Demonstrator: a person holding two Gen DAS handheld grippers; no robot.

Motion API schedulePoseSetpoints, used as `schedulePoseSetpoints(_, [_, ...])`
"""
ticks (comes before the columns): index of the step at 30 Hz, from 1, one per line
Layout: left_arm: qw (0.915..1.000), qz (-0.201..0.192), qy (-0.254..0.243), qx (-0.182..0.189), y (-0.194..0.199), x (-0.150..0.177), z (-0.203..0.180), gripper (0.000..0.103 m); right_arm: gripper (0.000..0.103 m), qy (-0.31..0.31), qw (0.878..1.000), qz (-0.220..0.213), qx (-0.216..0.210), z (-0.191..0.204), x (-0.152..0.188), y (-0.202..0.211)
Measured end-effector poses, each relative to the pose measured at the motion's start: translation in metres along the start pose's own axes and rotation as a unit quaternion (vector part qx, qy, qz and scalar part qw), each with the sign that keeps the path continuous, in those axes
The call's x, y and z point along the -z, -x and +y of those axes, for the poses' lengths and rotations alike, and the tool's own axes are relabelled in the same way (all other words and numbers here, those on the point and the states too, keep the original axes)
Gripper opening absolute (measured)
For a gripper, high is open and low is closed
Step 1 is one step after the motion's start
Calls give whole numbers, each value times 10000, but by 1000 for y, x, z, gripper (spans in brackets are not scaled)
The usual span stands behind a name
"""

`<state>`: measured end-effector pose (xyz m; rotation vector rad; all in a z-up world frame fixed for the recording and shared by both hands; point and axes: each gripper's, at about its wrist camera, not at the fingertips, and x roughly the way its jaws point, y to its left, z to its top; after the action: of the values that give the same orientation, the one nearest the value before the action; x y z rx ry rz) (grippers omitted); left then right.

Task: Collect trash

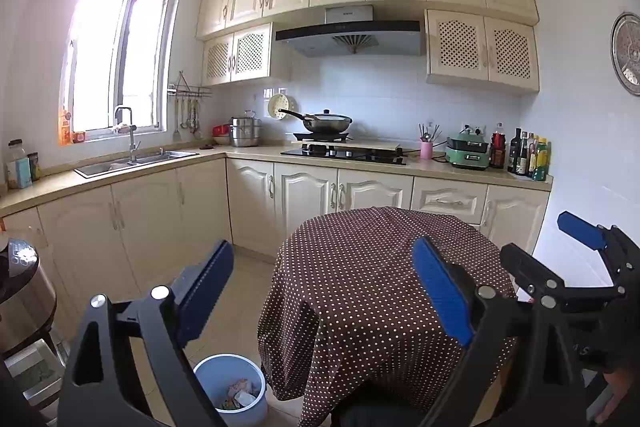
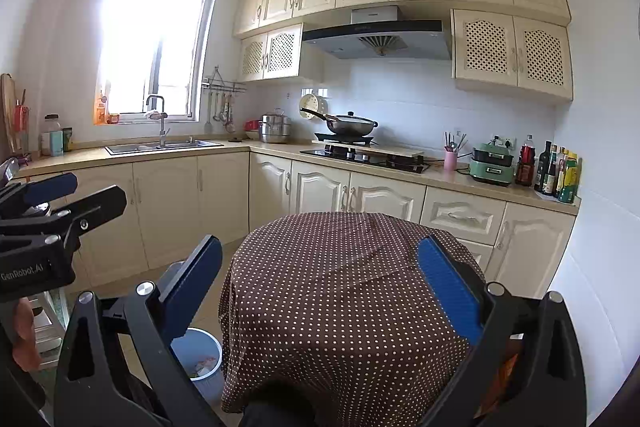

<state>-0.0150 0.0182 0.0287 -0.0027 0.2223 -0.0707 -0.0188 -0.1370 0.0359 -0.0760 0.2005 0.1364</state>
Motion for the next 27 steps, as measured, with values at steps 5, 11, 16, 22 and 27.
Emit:
schedulePoseSetpoints(5, [10000, -36, -41, -74, 2, 1, 0, 89, 95, -28, 10000, -17, 11, 0, 1, 3])
schedulePoseSetpoints(11, [9997, 2, -24, -223, 3, 2, 5, 89, 96, 22, 10000, -15, -28, 5, 2, 3])
schedulePoseSetpoints(16, [9997, 25, -25, -242, 3, 2, 7, 89, 96, -1, 9999, 37, -97, 4, 2, 0])
schedulePoseSetpoints(22, [9996, 60, -25, -269, 0, 3, 10, 89, 96, 42, 9999, 34, -118, 5, 1, -1])
schedulePoseSetpoints(27, [9996, 77, -11, -253, -1, 2, 12, 89, 96, 51, 9999, 70, -128, 7, 1, -2])
